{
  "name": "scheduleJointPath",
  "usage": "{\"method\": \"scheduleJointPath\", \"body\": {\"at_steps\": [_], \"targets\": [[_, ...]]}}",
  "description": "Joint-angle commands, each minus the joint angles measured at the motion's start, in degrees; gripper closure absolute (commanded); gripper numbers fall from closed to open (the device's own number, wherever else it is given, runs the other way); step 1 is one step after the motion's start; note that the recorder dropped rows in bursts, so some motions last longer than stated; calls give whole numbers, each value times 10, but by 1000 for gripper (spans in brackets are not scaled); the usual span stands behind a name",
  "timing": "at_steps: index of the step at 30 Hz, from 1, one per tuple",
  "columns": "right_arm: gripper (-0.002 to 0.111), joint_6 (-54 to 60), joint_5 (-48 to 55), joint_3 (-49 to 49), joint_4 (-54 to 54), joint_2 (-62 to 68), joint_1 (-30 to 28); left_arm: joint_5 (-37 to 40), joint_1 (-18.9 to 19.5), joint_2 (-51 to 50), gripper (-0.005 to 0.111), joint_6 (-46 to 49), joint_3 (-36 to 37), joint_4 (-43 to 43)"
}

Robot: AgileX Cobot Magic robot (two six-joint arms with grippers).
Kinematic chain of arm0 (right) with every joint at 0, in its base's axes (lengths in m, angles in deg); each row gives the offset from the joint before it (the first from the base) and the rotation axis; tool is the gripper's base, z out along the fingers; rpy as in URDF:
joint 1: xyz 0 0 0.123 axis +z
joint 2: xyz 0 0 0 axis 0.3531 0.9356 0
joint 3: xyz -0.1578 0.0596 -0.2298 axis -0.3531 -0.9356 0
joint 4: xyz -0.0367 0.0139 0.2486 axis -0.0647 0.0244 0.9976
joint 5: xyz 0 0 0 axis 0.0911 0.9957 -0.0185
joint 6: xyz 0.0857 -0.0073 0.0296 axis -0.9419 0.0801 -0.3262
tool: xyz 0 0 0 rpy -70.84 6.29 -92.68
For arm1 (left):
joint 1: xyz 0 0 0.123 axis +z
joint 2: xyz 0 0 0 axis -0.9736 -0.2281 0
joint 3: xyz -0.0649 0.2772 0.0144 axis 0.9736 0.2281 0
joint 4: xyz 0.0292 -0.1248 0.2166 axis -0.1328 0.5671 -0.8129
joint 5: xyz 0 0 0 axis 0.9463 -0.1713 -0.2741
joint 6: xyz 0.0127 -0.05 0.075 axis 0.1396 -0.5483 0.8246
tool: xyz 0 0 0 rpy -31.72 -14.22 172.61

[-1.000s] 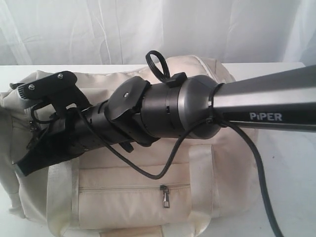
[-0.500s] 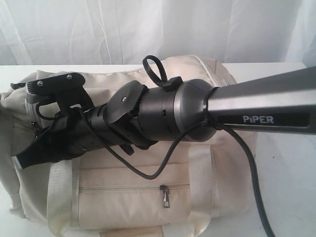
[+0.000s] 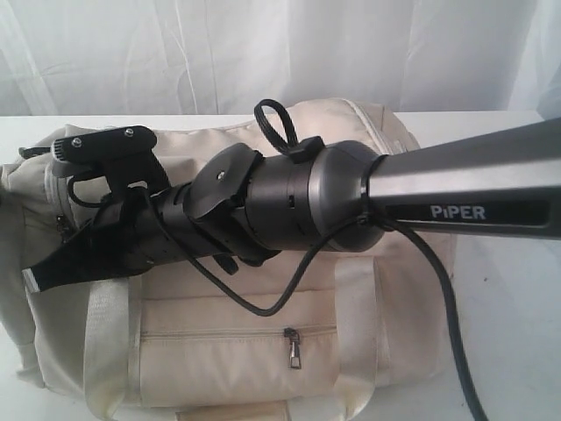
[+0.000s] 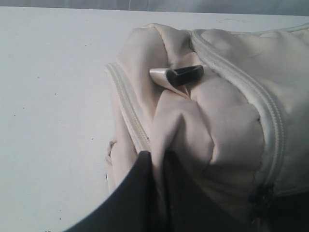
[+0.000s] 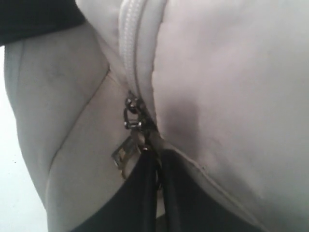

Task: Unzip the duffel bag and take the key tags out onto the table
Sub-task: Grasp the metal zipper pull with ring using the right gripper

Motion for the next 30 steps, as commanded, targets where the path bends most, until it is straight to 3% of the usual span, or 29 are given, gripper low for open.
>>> {"method": "scheduleJointPath", "body": {"at_steps": [1,14,30], "targets": [[108,0,-10,2,4,-3,-1,17,5,7,107,0,-3,4],[108,68,-29,2,-2,-63,-1,17,5,7,107,0,-3,2],[108,109,-140,17,-3,-69,-1,15,5,7,107,0,-3,0]]}}
